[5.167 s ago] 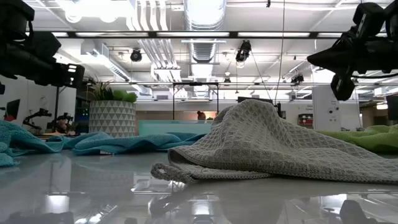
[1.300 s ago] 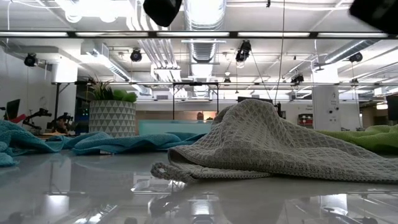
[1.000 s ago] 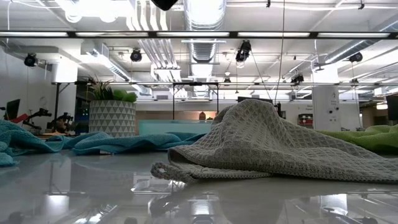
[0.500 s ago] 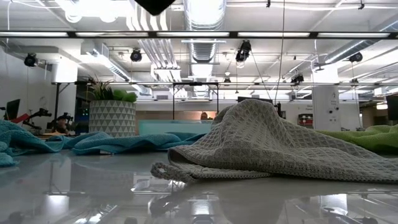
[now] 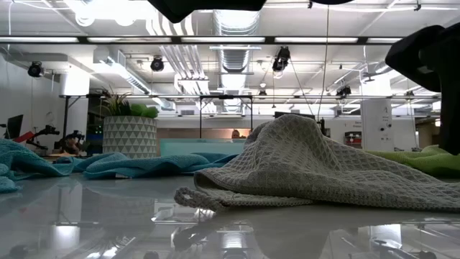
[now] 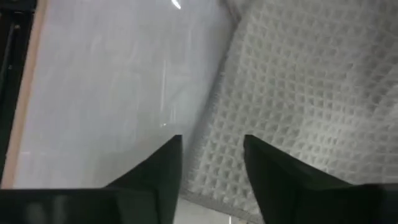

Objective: Fold microfiber towels
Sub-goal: Fold the gray microfiber cloth

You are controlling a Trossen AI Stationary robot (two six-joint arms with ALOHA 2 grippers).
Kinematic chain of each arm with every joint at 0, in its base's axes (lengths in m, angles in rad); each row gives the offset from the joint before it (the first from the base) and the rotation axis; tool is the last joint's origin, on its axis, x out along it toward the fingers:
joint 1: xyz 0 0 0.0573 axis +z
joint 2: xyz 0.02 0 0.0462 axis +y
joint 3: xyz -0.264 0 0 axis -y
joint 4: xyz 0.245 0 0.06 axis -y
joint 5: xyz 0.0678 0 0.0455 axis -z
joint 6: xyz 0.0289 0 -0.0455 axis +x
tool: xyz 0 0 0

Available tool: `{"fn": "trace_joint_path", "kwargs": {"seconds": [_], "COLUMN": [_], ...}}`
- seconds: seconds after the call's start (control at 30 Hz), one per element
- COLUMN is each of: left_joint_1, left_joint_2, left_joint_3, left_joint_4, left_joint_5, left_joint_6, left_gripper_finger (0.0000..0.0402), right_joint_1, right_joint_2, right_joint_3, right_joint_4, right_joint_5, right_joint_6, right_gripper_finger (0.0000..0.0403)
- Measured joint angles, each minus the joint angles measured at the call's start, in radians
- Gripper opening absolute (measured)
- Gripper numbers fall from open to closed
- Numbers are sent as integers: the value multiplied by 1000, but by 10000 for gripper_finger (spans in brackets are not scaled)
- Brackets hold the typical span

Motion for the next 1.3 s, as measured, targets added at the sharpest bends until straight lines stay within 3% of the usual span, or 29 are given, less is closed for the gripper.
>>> {"fn": "trace_joint_path", "kwargs": {"seconds": [0.2,0.43,0.7,0.97,1.3], "left_joint_1": [0,0,0,0,1], "left_joint_2": [-2,-2,-3,-3,-3], "left_joint_3": [-2,-3,-3,-3,-6], "left_joint_4": [0,5,10,35,84], "left_joint_5": [0,-1,-1,-1,-71], "left_joint_6": [-1,-2,-2,0,-1], "left_gripper_finger": [196,196,196,196,198], "right_joint_1": [-13,-14,-19,-29,-51], "right_joint_2": [1,6,9,6,-156], "right_joint_3": [-32,-104,-126,-128,-90], "right_joint_4": [27,160,197,210,154], "right_joint_5": [-69,-91,-100,-111,29], "right_joint_6": [18,24,23,-26,-196], "right_gripper_finger": [218,217,146,24,9]}}
